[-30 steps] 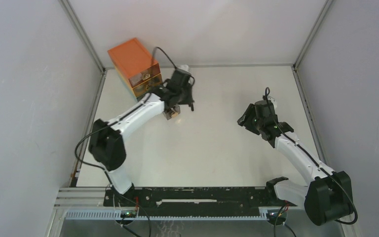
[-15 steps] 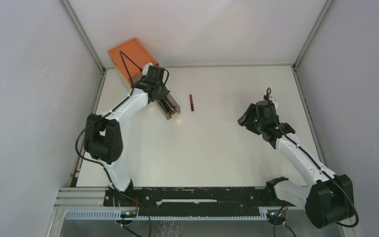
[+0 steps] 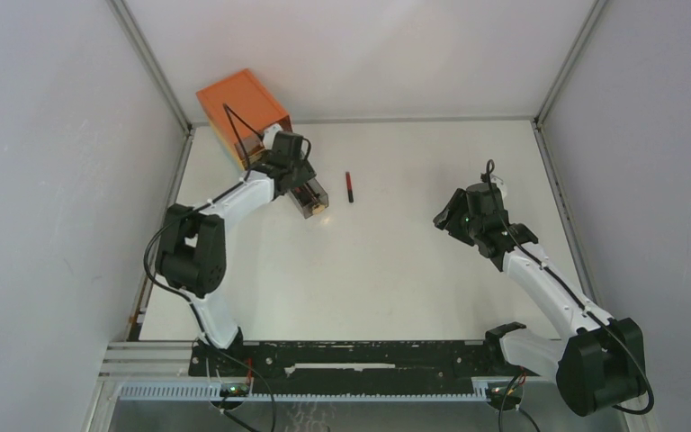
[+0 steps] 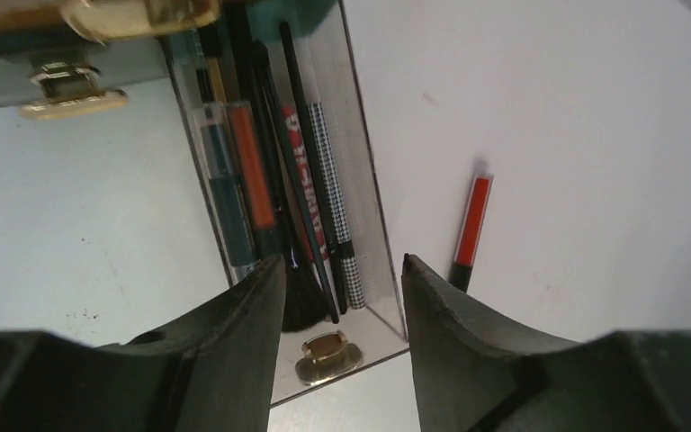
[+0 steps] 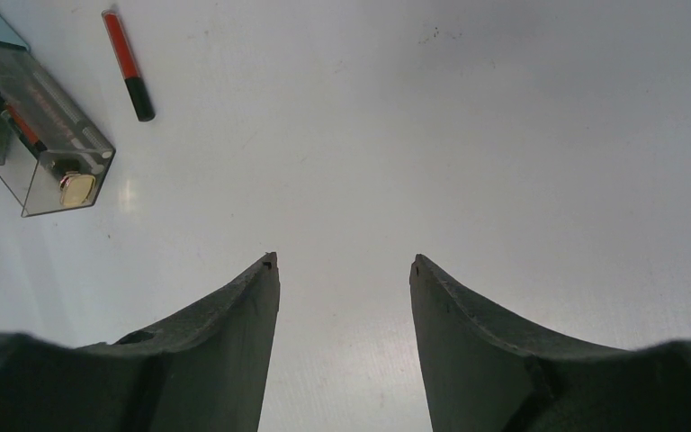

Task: Organize the makeup
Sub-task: Place the lipstick in the drawer, then pick up the lipstick at the center of the board.

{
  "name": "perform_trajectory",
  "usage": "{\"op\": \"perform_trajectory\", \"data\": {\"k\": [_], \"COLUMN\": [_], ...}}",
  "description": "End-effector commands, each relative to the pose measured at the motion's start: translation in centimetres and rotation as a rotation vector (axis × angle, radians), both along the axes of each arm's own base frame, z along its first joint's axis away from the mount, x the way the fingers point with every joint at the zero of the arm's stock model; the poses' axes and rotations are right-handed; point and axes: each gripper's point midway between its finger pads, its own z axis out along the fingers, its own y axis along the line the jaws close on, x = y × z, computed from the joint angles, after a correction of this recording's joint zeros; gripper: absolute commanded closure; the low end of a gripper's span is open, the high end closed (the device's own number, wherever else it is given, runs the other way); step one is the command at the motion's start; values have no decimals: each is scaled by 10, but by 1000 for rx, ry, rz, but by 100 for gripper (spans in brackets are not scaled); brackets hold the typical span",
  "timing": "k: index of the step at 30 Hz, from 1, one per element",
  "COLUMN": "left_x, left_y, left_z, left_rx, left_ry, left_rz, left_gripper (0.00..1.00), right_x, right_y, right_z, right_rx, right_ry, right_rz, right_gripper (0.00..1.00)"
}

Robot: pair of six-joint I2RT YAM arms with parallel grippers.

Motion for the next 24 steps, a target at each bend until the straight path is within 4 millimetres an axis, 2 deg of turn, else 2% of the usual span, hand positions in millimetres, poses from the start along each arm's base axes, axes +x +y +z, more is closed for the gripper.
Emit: {"op": "perform_trajectory", "data": {"k": [1,3,4,6,9,11,12,18,21,22,24], "left_x": [1,1,1,-1,0,4,3,12,12,12,10], "left_y": [-38,-57,-62,-89,-109,-117,-119,-130,-132,-132,-131], "left_z": [42,48,44,43,30,19,4,-37,-54,-58,-62], "left_rx": [3,57,91,113,124,137,148,178,193,208,259], "left_ry": [-180,-187,-162,-161,-155,-118,-74,63,108,116,128], "left_rz": [-177,-250,-280,-352,-395,-403,-407,-427,-443,-450,-450], "left_gripper": [45,45,44,43,40,39,40,41,44,48,49], "right_x": [5,6,6,6,3,1,0,-4,-4,-3,-3], "right_y": [0,-1,-1,-1,-1,-3,-4,-9,-10,-10,-9], "right_z": [9,10,11,11,10,10,10,10,10,10,9], "right_rx": [2,1,4,8,11,5,0,-21,-24,-24,-25], "right_ry": [-44,-48,-50,-49,-38,-36,-34,-31,-34,-35,-34], "right_rz": [-7,-10,-12,-15,-21,-27,-29,-29,-32,-32,-28], "right_gripper": [37,37,37,37,37,37,37,37,37,37,37]}}
